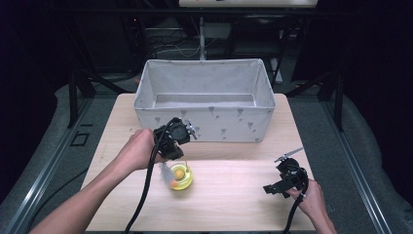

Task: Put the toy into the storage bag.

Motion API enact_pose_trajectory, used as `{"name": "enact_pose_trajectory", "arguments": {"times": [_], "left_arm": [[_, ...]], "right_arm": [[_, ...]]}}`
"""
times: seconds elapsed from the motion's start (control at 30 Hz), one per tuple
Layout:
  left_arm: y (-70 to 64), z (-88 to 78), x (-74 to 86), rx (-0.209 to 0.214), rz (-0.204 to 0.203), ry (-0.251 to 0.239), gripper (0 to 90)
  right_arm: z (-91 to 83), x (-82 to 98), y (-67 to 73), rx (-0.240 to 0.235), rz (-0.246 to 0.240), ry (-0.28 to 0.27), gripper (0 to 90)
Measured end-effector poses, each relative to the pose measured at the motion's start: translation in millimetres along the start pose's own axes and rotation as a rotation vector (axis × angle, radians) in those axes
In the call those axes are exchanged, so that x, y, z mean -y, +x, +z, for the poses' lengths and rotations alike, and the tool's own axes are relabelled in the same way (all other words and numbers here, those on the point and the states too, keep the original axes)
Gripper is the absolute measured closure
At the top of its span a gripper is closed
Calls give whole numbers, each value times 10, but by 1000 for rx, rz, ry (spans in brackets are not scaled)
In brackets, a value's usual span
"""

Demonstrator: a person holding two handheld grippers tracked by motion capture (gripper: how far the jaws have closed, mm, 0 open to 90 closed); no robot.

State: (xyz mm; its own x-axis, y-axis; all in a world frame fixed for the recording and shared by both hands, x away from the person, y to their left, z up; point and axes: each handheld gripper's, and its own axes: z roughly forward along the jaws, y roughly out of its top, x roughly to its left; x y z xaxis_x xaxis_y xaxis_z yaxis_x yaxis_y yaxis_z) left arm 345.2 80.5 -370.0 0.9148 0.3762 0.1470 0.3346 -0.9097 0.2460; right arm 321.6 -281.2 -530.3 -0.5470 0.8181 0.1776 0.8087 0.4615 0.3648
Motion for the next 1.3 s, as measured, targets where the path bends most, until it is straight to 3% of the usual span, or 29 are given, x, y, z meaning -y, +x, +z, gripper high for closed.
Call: {"name": "enact_pose_trajectory", "arguments": {"times": [0.37, 0.67, 1.3], "left_arm": [[11, -123, 19, -9, 16, -6, 881], [25, -272, 6, -29, 35, 8, 880], [117, -577, 17, -76, 32, 22, 880]], "right_arm": [[-2, -2, -10, 14, -8, 6, 87], [12, 8, 0, 4, 23, -21, 87], [-3, 5, -6, 0, 15, -14, 86]]}}
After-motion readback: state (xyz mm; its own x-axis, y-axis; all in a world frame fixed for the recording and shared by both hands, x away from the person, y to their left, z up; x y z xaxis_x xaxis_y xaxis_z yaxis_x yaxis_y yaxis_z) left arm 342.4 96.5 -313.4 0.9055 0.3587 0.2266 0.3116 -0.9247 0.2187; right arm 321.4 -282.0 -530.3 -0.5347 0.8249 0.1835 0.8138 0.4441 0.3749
